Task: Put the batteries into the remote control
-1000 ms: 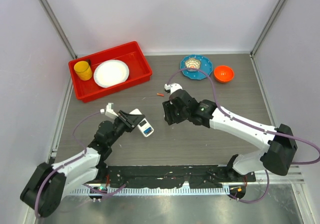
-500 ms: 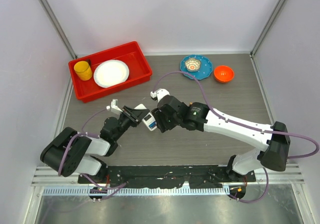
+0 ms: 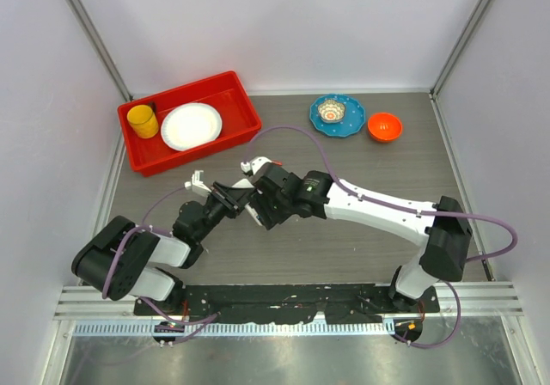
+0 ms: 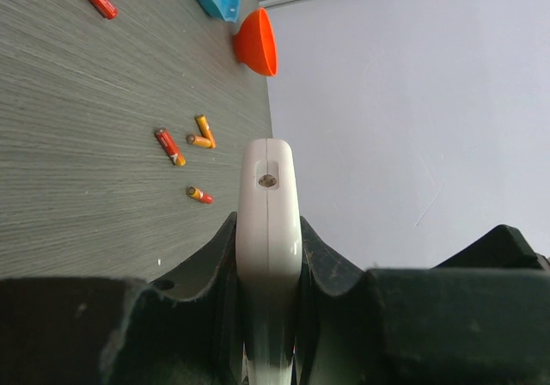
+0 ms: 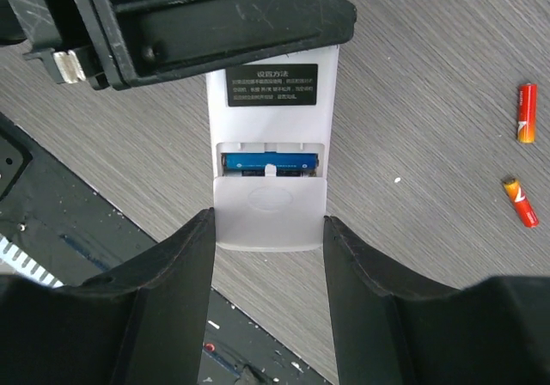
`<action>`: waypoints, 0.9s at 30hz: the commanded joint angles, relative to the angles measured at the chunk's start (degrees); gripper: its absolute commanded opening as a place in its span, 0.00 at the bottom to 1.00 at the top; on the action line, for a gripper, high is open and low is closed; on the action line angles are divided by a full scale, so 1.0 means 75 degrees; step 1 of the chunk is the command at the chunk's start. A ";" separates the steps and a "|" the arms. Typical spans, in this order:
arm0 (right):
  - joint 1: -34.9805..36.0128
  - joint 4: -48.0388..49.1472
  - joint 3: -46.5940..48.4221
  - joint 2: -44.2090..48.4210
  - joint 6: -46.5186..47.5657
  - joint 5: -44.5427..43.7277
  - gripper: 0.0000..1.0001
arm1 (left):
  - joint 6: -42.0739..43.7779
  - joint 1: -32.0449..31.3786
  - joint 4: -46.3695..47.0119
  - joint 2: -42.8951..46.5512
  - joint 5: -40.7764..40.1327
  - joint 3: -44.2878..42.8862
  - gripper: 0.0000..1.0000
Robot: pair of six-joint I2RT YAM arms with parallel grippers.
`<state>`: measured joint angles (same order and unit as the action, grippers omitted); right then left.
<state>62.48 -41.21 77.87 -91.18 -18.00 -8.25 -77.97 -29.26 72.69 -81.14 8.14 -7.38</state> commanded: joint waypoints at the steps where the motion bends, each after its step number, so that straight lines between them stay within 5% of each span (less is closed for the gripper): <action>1: 0.0037 -0.0282 0.0586 -0.0112 0.0208 0.0198 0.01 | 0.0025 -0.0037 0.2121 0.0167 0.0098 -0.0130 0.00; 27: 0.0037 -0.1161 0.1477 -0.0792 0.0349 0.0163 0.01 | 0.0026 -0.0084 0.2121 0.0202 0.0051 -0.0095 0.00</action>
<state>62.52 -48.21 85.45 -96.18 -15.75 -6.79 -77.87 -29.63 73.10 -80.99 8.64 -7.38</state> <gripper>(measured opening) 0.537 0.257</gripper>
